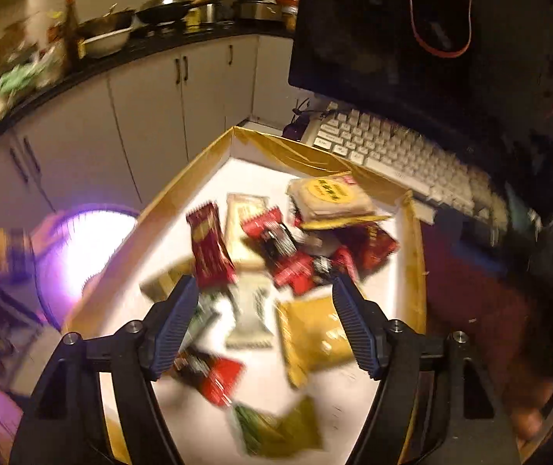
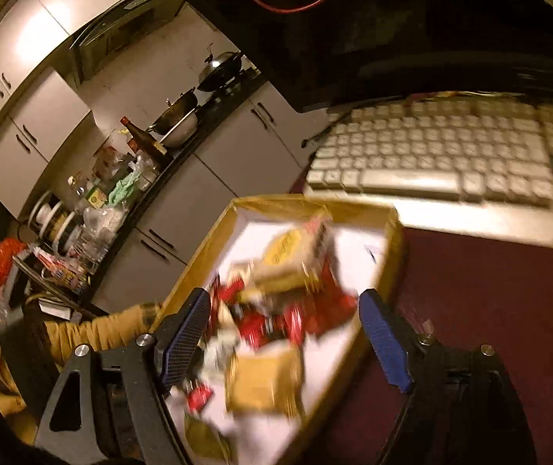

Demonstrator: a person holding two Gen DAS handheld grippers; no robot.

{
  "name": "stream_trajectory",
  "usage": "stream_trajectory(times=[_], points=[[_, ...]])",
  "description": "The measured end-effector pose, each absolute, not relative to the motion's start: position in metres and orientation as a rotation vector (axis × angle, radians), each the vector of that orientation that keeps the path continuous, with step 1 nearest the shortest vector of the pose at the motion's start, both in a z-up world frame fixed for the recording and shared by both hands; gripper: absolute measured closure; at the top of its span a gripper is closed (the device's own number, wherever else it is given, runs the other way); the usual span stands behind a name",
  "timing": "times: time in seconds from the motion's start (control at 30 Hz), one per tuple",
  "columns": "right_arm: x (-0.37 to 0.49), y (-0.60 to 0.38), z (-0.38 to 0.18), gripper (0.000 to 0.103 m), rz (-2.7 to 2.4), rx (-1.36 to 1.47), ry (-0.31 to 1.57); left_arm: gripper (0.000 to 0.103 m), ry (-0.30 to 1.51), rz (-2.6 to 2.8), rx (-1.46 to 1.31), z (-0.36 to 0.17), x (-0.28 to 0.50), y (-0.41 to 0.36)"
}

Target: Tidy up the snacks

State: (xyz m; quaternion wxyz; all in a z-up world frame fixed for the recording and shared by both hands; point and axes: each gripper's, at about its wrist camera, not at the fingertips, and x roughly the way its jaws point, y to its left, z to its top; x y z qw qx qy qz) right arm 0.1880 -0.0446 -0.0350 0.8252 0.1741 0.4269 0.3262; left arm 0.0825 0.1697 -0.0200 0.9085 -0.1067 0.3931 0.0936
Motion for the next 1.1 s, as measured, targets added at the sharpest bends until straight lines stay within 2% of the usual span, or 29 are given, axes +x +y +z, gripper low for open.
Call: stream_trajectory(times=[0.43, 1.1], points=[[0.105, -0.078, -0.024, 0.021, 0.678, 0.338, 0.877, 0.031, 0.797, 0.247, -0.160, -0.011, 0.042, 0.147], [0.071, -0.045, -0.009, 0.022, 0.670, 0.159, 0.832, 0.031, 0.795, 0.291, -0.170, -0.007, 0.011, 0.160]])
